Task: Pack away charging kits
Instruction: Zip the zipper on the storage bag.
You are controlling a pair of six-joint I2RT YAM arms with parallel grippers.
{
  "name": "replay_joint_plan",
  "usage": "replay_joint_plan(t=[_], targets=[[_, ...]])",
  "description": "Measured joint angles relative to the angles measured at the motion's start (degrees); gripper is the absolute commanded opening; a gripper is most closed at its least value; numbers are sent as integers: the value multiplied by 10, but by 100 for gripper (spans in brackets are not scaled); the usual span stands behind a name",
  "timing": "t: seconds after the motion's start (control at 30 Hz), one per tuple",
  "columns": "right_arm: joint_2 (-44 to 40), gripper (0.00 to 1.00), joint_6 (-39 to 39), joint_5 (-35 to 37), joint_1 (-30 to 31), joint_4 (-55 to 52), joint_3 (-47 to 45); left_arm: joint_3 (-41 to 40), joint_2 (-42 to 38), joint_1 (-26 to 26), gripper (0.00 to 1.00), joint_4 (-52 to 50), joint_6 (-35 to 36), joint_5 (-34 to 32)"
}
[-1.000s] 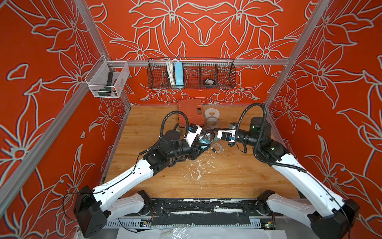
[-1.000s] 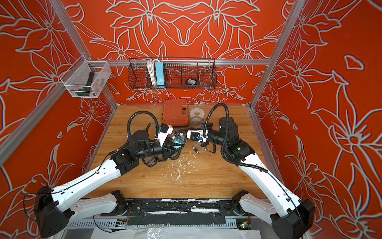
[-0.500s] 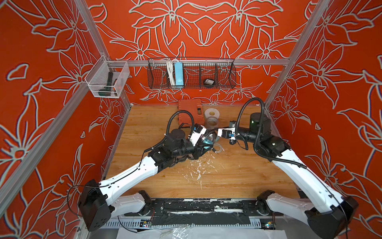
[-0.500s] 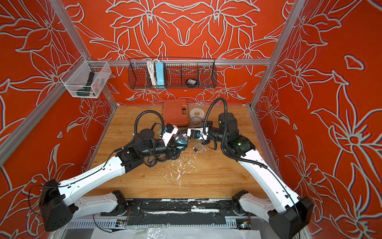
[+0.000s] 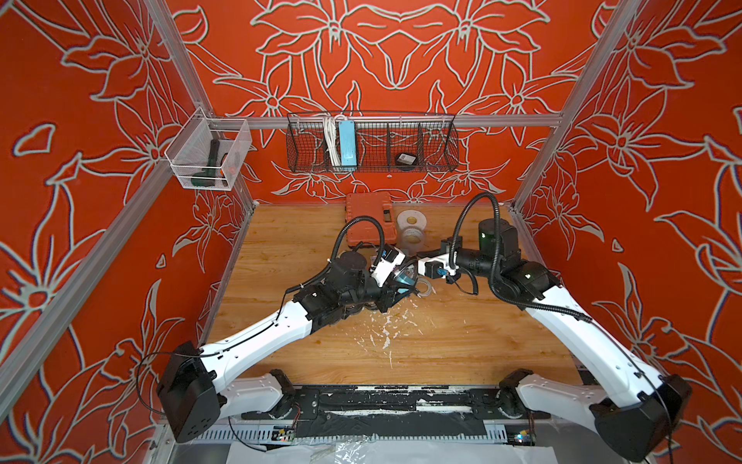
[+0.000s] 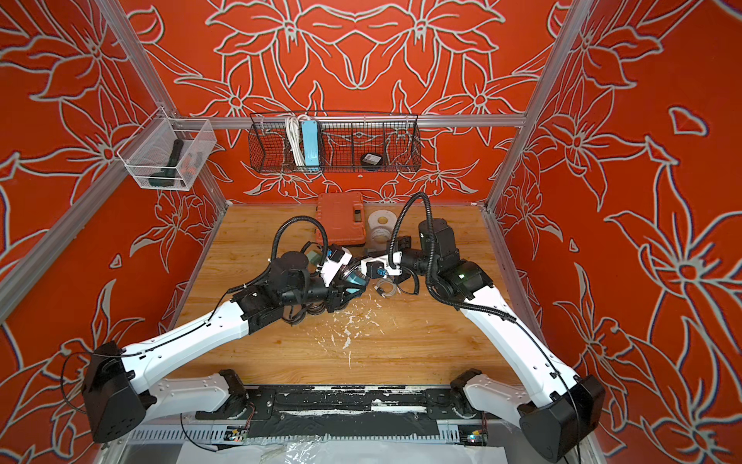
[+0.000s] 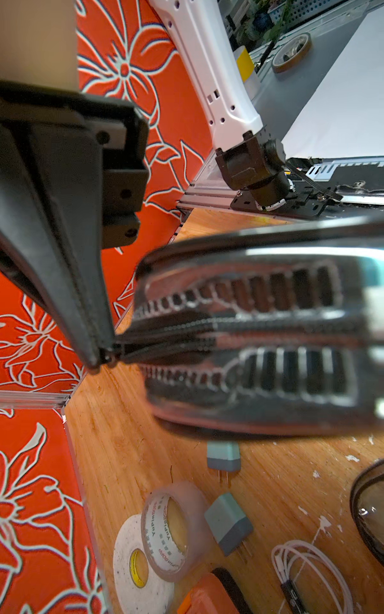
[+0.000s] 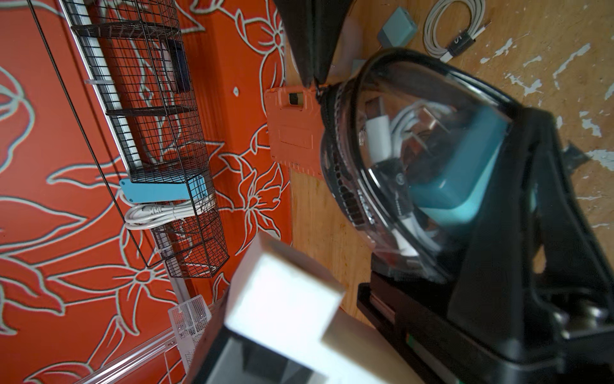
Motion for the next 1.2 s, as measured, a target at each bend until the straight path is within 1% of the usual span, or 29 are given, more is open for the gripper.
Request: replay_joint_plan(t=[0.07, 0.17, 0.3, 0.33, 0.47, 0.6, 0.7, 0.8, 0.97, 1.03, 1.2], targets=[[-13, 0, 5, -10, -1, 16, -14, -2, -4, -1, 0, 3, 1, 4], [-53, 0, 34, -36, -1, 65, -57, -2, -18, -7, 0, 3, 3, 17], [-87, 0, 67, -62, 0, 113, -82, 4, -32, -11, 0, 8, 5, 38], [-90, 0, 73, -65, 0, 122, -83, 8, -32, -12, 3, 9, 4, 39], [-97, 0, 110, -71, 3, 163, -87, 11, -39, -12, 21, 34, 4, 41], [-104, 0, 160, -75, 17, 215, -91, 7, -55, -14, 27, 67, -1, 40], [-114, 0, 186, -69, 37, 258, -97, 6, -63, -15, 37, 102, -9, 41], [-119, 0, 210, -62, 63, 285, -99, -8, -72, -17, 50, 165, -21, 43], [-106, 0, 252, -42, 94, 306, -100, -52, -108, -19, 67, 287, -45, 35], [-98, 0, 268, -30, 103, 321, -100, -66, -122, -18, 73, 317, -53, 28], [-80, 0, 324, 9, 126, 371, -99, -99, -137, -18, 81, 394, -73, 9]])
